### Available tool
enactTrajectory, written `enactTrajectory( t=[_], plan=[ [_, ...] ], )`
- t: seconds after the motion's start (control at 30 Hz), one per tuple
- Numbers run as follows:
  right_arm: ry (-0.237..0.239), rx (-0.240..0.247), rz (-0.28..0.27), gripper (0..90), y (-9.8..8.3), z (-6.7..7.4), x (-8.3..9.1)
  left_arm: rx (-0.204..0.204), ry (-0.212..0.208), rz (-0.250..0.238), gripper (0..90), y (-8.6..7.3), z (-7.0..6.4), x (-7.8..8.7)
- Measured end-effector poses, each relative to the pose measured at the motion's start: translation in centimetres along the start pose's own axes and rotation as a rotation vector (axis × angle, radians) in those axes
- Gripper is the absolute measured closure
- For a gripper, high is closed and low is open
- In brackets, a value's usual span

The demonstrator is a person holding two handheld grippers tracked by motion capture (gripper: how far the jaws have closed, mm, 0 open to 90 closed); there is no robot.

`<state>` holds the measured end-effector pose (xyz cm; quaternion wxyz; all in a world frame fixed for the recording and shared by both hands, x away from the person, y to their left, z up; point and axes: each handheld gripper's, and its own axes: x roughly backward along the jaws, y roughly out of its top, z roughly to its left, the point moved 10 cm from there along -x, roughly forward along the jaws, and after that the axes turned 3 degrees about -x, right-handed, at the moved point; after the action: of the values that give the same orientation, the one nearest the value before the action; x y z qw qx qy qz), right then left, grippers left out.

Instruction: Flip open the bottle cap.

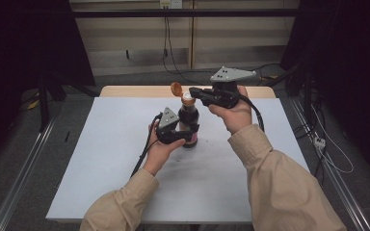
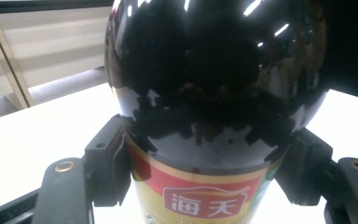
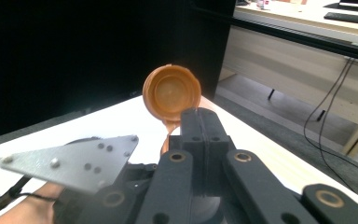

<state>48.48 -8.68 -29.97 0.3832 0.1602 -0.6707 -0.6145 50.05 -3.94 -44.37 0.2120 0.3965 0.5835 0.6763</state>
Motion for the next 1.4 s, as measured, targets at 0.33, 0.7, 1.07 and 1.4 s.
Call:
enactTrajectory(
  t=[0.33,0.7,1.07,1.4],
  plan=[
    [0.002,0.006,-0.007,64.7,-1.3,0.5,1.3,-0.006,-0.014,0.023,27.4,0.0,-0.1,1.0],
    [-0.019,0.01,-0.042,40.7,-2.7,1.2,4.4,-0.052,-0.04,0.014,14.6,1.6,-1.1,4.8],
    [-0.036,-0.024,-0.025,28.7,-5.6,1.0,5.1,-0.039,-0.065,0.024,12.8,0.9,-1.9,6.6],
    [-0.043,-0.071,-0.008,24.7,-8.9,0.8,5.5,-0.015,-0.101,0.013,11.2,0.8,-2.5,8.0]
  ],
)
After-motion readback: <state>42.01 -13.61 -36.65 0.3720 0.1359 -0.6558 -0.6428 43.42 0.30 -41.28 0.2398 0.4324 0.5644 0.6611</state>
